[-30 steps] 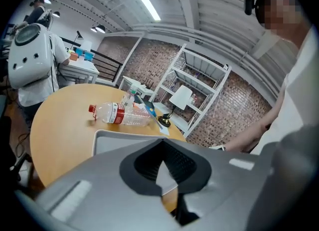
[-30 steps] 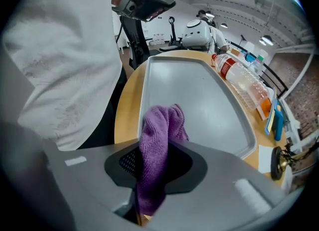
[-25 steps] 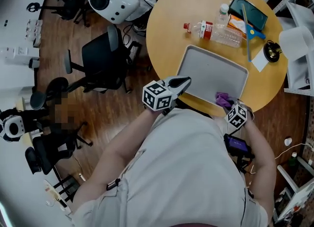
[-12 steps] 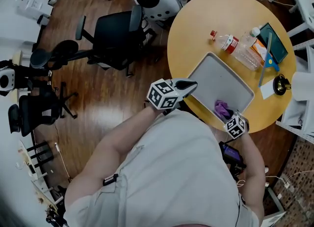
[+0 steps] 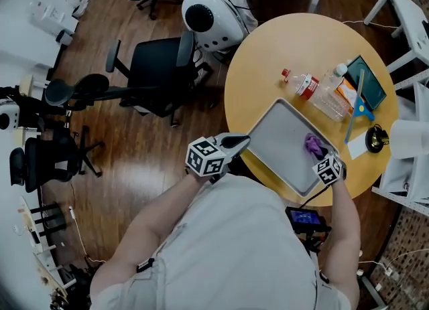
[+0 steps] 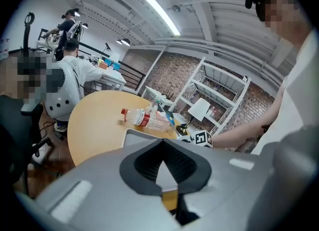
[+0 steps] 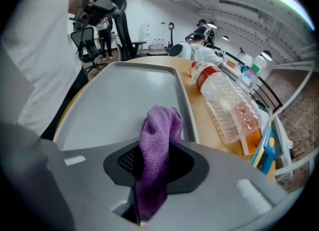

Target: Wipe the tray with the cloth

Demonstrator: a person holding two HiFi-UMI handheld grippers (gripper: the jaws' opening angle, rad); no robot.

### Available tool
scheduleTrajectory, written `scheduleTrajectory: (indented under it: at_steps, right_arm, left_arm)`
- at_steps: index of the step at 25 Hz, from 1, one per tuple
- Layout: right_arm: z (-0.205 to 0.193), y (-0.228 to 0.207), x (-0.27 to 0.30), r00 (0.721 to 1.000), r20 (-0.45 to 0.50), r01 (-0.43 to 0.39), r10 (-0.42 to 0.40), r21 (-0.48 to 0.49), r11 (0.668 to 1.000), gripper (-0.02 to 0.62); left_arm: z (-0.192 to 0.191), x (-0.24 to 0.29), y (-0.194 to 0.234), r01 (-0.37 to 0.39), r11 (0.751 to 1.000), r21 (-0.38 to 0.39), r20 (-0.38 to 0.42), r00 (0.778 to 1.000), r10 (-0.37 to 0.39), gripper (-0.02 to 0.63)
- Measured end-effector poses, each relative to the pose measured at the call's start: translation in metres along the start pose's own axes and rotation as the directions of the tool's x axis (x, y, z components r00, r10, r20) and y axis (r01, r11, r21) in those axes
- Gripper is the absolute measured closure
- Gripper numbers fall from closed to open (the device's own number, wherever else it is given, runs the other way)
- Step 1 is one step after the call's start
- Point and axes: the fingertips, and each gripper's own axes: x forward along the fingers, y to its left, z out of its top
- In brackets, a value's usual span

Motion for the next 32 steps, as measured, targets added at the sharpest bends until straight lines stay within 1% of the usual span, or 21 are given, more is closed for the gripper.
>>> scheduleTrajectory:
  at_steps: [2,4,8,11,14,15,17,19,21,23,26,29,31,32]
  right_arm:
    - [-0.003,-0.022,0.001,0.999,-0.008,0.038,-0.038,0.032,0.999,0.497]
    - [-0.005,-0.034,0.0,0.999,-0.015,0.048,-0.047,0.026,0.999,0.497]
    - [-0.006,-0.034,0.001,0.997,-0.012,0.078,-0.078,-0.005,0.997,0.503]
    - [0.0,-0.033,0.008,0.995,0.027,0.096,-0.095,0.0,0.995,0.514]
    - [0.035,-0.041,0.016,0.99,0.117,0.071,-0.073,0.022,0.997,0.512]
    - [0.044,-0.042,0.019,0.991,0.125,0.055,-0.057,0.024,0.998,0.512]
    - [0.05,-0.042,0.028,0.995,0.101,0.015,-0.017,0.023,1.0,0.512]
    - [0.048,-0.04,0.033,0.998,0.063,-0.024,0.022,0.04,0.999,0.512]
    - [0.044,-0.037,0.03,0.998,0.046,-0.038,0.035,0.068,0.997,0.514]
    - [0.042,-0.034,0.027,0.999,0.04,-0.031,0.027,0.086,0.996,0.517]
    - [0.042,-0.01,0.021,0.999,0.017,-0.044,0.043,0.064,0.997,0.518]
    - [0.041,0.018,0.017,0.999,0.015,-0.049,0.049,0.058,0.997,0.518]
    - [0.045,0.034,0.014,0.998,0.035,-0.049,0.046,0.072,0.996,0.52]
    - [0.047,0.044,0.012,0.998,0.044,-0.057,0.053,0.079,0.995,0.52]
  left_arm:
    - [0.0,-0.002,-0.002,-0.011,1.0,0.0,0.002,1.0,0.011,0.606]
    - [-0.001,-0.003,-0.003,-0.022,1.0,-0.002,0.003,1.0,0.022,0.606]
    - [-0.006,-0.003,-0.003,-0.045,0.999,-0.013,0.008,0.999,0.045,0.606]
    - [-0.013,-0.001,-0.003,-0.05,0.999,-0.021,0.011,0.999,0.05,0.606]
    - [-0.015,-0.002,-0.002,-0.056,0.998,-0.03,0.018,0.998,0.056,0.606]
    - [-0.015,-0.002,-0.003,-0.057,0.998,-0.033,0.02,0.998,0.058,0.606]
    - [-0.014,-0.003,-0.003,-0.063,0.997,-0.039,0.027,0.998,0.064,0.606]
    - [-0.015,-0.003,-0.004,-0.072,0.996,-0.054,0.037,0.997,0.074,0.606]
    - [-0.021,0.0,-0.006,-0.069,0.995,-0.075,0.044,0.996,0.072,0.606]
    - [-0.026,0.007,-0.008,-0.052,0.995,-0.082,0.04,0.998,0.055,0.606]
    - [-0.028,0.021,-0.017,-0.002,0.998,-0.062,0.006,1.0,0.002,0.606]
    - [-0.018,0.034,-0.034,0.076,0.997,0.012,-0.041,0.996,-0.075,0.606]
    - [-0.007,0.036,-0.037,0.11,0.993,0.052,-0.053,0.993,-0.107,0.606]
    - [-0.005,0.034,-0.035,0.118,0.991,0.059,-0.057,0.992,-0.115,0.606]
